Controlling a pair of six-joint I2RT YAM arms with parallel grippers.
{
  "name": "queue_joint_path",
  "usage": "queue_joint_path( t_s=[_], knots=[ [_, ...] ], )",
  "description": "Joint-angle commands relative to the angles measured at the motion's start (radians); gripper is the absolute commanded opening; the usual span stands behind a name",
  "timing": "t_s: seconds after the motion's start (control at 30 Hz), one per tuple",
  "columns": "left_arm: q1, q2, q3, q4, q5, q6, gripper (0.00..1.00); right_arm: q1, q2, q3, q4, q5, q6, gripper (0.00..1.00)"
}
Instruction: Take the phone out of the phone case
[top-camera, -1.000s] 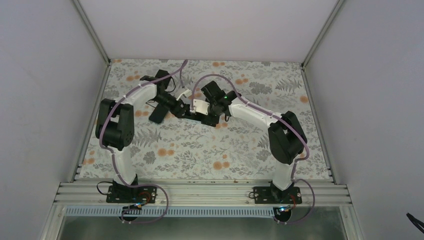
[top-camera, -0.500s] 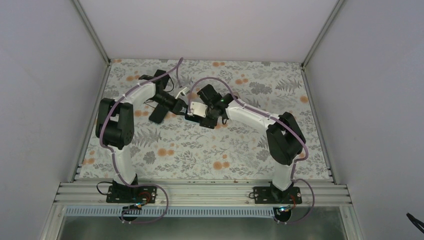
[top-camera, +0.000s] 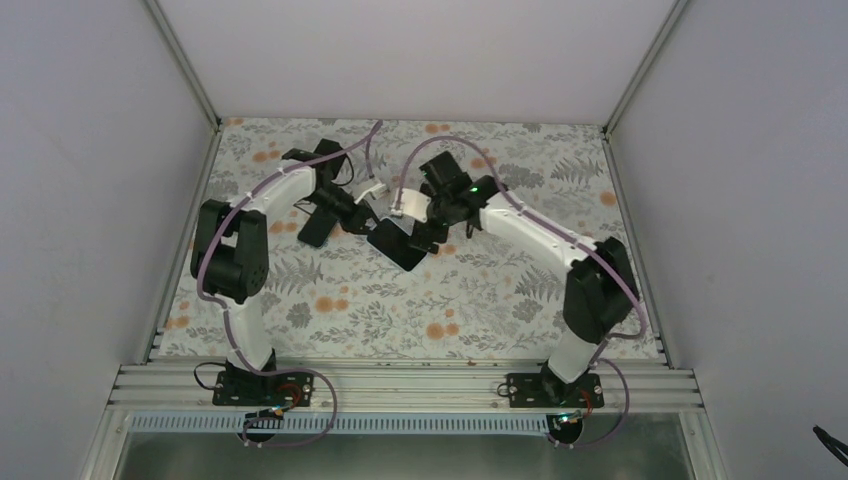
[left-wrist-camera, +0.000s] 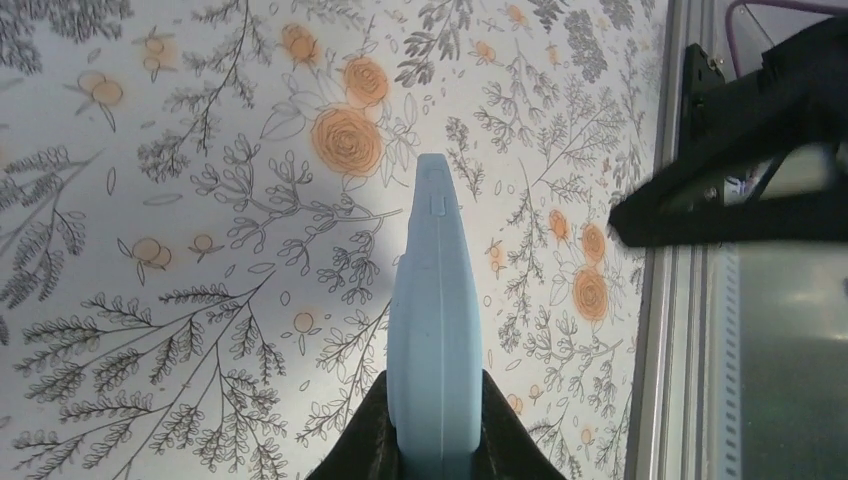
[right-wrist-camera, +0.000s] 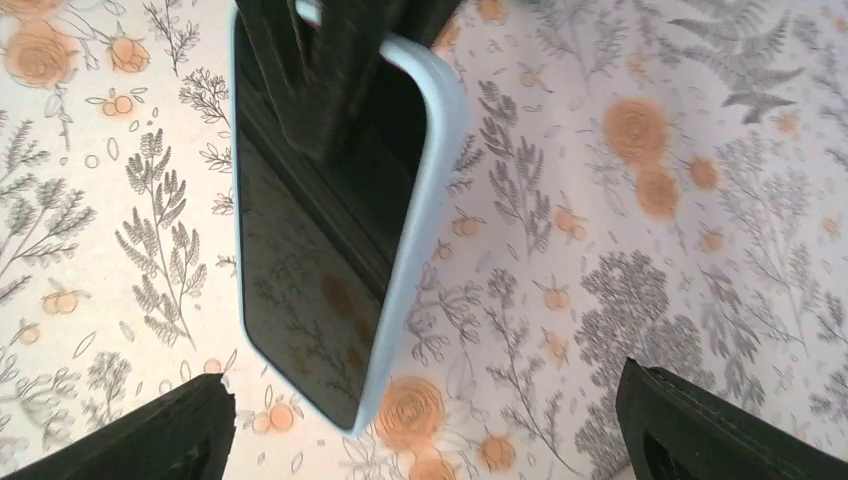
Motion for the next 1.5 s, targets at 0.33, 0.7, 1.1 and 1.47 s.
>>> queue_joint_path(
  t_s=[0.33, 0.7, 1.1, 1.47],
  knots=[
    [0.000, -0.236, 0.012, -0.071, 0.176, 0.281, 0.02, -0.234, -0.134, -0.188, -0.032, -0.378, -0.107, 0.94],
    [-0.002, -0.264, -0.031, -0.076, 0.171, 0.300, 0.02, -0.247, -0.135, -0.174, 0.018, -0.373, -0.064, 0.93],
    [-0.002, -0.275, -0.051, -0.053, 0.164, 0.291, 0.02, -0.268, -0.147, -0.155, -0.021, -0.447, -0.075, 0.92],
    [-0.002, -0.277, -0.048, -0.051, 0.170, 0.286, 0.02, -0.279, -0.143, -0.140, -0.022, -0.469, -0.069, 0.91]
  ],
)
